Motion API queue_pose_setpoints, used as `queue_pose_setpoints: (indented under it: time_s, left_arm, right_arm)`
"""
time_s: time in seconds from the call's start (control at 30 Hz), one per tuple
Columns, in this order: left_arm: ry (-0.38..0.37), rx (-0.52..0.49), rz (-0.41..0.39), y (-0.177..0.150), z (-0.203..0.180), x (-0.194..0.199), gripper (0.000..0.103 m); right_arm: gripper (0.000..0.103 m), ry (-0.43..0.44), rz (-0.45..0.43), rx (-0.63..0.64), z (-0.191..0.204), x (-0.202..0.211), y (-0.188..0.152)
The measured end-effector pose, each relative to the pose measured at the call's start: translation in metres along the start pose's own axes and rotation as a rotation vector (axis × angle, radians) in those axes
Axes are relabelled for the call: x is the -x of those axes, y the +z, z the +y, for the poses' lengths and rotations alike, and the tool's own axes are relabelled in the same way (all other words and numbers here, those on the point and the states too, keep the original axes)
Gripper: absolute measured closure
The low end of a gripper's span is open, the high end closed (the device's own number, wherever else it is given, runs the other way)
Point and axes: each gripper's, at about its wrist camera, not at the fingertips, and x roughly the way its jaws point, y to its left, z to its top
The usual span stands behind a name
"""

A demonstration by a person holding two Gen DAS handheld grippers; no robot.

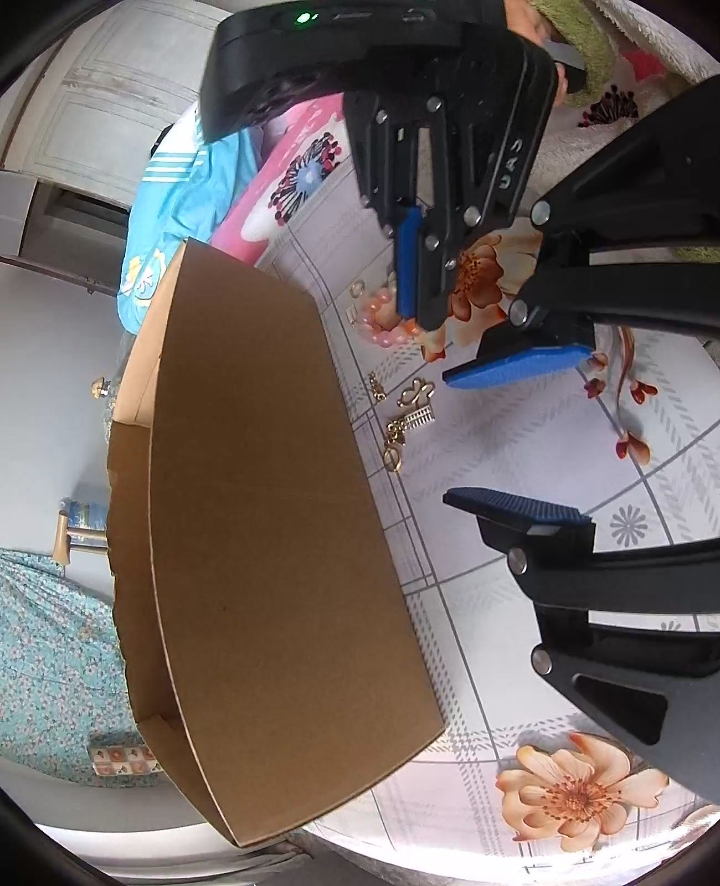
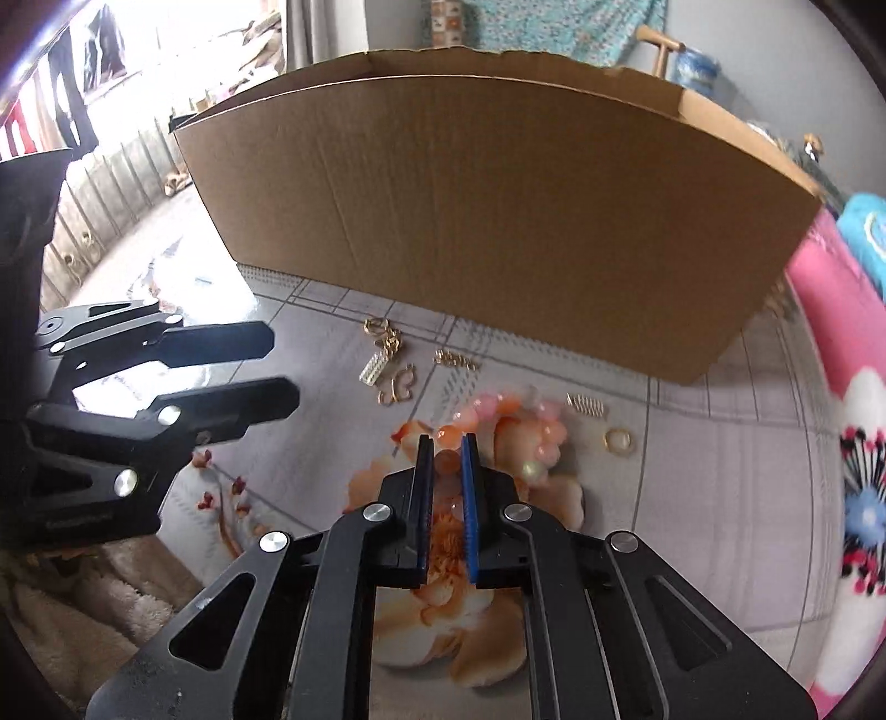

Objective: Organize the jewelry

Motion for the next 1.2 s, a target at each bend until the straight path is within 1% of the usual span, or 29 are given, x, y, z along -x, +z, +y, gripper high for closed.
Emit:
queue_pose_setpoints:
  time_s: [0.07, 0.17, 0.3, 0.37, 0.43, 0.47, 0.5, 0.53, 0.57, 0.67, 0.77, 0.87, 0.9, 0.97, 1.03, 1.1, 1.2]
  left_arm:
    - [-0.004, -0.005, 0.0, -0.001, -0.001, 0.0, 0.067]
    - [-0.013, -0.014, 0.002, -0.003, -0.003, 0.001, 0.067]
    - [-0.018, -0.026, 0.003, -0.002, -0.009, -0.001, 0.067]
    - [-0.017, -0.028, -0.001, -0.001, -0.009, -0.001, 0.067]
    - [-0.012, -0.032, -0.006, 0.001, -0.01, 0.0, 0.067]
    - [-0.008, -0.037, -0.01, 0.002, -0.011, 0.0, 0.067]
    - [-0.005, -0.042, -0.012, 0.004, -0.012, -0.001, 0.067]
    - [0.0, -0.052, -0.016, 0.006, -0.014, -0.002, 0.067]
    - [0.004, -0.058, -0.018, 0.007, -0.015, -0.002, 0.067]
    - [0.01, -0.072, -0.009, 0.01, -0.016, -0.009, 0.068]
    - [0.016, -0.072, 0.023, 0.012, -0.017, -0.018, 0.079]
    - [0.02, -0.067, 0.049, 0.014, -0.017, -0.025, 0.087]
    - [0.023, -0.066, 0.056, 0.015, -0.017, -0.027, 0.088]
    - [0.031, -0.068, 0.072, 0.016, -0.016, -0.031, 0.088]
    - [0.029, -0.068, 0.077, 0.018, -0.016, -0.034, 0.088]
    - [0.021, -0.067, 0.084, 0.021, -0.015, -0.036, 0.088]
    - [0.032, -0.079, 0.087, 0.024, -0.016, -0.04, 0.088]
  right_arm:
    - [0.095, -0.002, 0.005, -0.031, -0.005, 0.006, -0.007]
    - [0.095, -0.033, 0.011, -0.069, -0.014, 0.013, -0.017]
    - [0.095, -0.106, 0.014, -0.132, -0.03, 0.024, -0.028]
    - [0.095, -0.151, 0.002, -0.161, -0.05, 0.026, -0.031]
    - [0.089, -0.173, -0.022, -0.173, -0.052, 0.03, -0.03]
    - [0.086, -0.172, -0.042, -0.179, -0.049, 0.033, -0.03]
    - [0.078, -0.158, -0.071, -0.186, -0.048, 0.039, -0.029]
    - [0.076, -0.149, -0.098, -0.19, -0.046, 0.043, -0.027]
    - [0.076, -0.137, -0.133, -0.19, -0.044, 0.049, -0.026]
    - [0.076, -0.089, -0.191, -0.19, -0.039, 0.055, -0.022]
    - [0.076, -0.039, -0.209, -0.198, -0.034, 0.048, -0.015]
    - [0.076, -0.016, -0.215, -0.196, -0.026, 0.038, -0.005]
    - [0.076, -0.011, -0.216, -0.197, -0.019, 0.038, -0.004]
    - [0.076, 0.005, -0.215, -0.201, -0.018, 0.035, -0.005]
    - [0.076, 0.014, -0.208, -0.203, -0.027, 0.026, 0.0]
    - [0.076, 0.02, -0.204, -0.204, -0.027, 0.024, 0.0]
    - [0.076, 0.02, -0.202, -0.203, -0.026, 0.02, 0.001]
